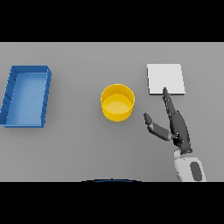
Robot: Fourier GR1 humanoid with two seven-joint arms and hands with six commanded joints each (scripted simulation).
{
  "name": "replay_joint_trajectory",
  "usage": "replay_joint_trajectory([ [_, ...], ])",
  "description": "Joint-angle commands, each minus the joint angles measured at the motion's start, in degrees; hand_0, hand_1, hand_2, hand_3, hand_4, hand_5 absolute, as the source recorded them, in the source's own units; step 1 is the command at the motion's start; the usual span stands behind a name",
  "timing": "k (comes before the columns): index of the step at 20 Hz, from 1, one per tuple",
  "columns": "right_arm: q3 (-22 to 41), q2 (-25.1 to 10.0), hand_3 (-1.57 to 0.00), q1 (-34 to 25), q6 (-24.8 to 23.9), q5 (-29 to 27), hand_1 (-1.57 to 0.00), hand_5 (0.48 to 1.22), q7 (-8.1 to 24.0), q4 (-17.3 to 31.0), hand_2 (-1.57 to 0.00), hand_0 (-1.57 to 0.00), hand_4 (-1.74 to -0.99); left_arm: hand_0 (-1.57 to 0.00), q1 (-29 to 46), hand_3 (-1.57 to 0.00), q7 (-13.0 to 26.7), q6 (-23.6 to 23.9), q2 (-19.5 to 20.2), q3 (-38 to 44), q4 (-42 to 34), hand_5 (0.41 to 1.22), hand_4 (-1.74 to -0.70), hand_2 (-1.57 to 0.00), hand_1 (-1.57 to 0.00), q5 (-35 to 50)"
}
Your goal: Pick up the red beaker and tilt it to pour out 1 green nut into yellow bowl. Pick up the yellow bowl and place it on the metallic measuring scale.
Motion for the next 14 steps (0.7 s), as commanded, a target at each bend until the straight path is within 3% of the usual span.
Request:
replay_joint_trajectory([
  [1,-0.34,-0.24,0.0,-0.2,0.15,-0.44,0.0,0.648,-0.21,-0.1,0.0,0.0,-1.138,-1.57,2.09,-1.57,2.55,1.04,-0.31,1.45,-1.46,1.221,-1.74,-1.57,-1.57,1.92],
  [9,-0.54,-0.82,0.0,-0.23,0.37,-0.6,0.0,0.676,-0.29,-0.33,0.0,0.0,-1.166,-1.57,28.59,-1.57,9.09,6.27,-4.18,5.19,-25.48,1.221,-1.74,-1.57,-1.57,12.47],
  [11,-0.21,-0.72,0.0,0.41,0.65,-0.64,0.0,0.676,-0.99,-0.59,0.0,0.0,-1.174,-1.57,33.23,-1.57,11.03,6.44,-5.08,4.99,-31.49,1.151,-1.74,-1.57,-1.57,13.85],
  [14,-0.35,-0.86,0.0,0.09,0.74,-0.69,0.0,0.671,-0.32,-0.13,0.0,0.0,-1.161,-1.57,38.06,-1.57,14.6,7.72,-5.64,5.08,-37.29,0.984,-1.74,-1.57,-1.57,14.7],
])
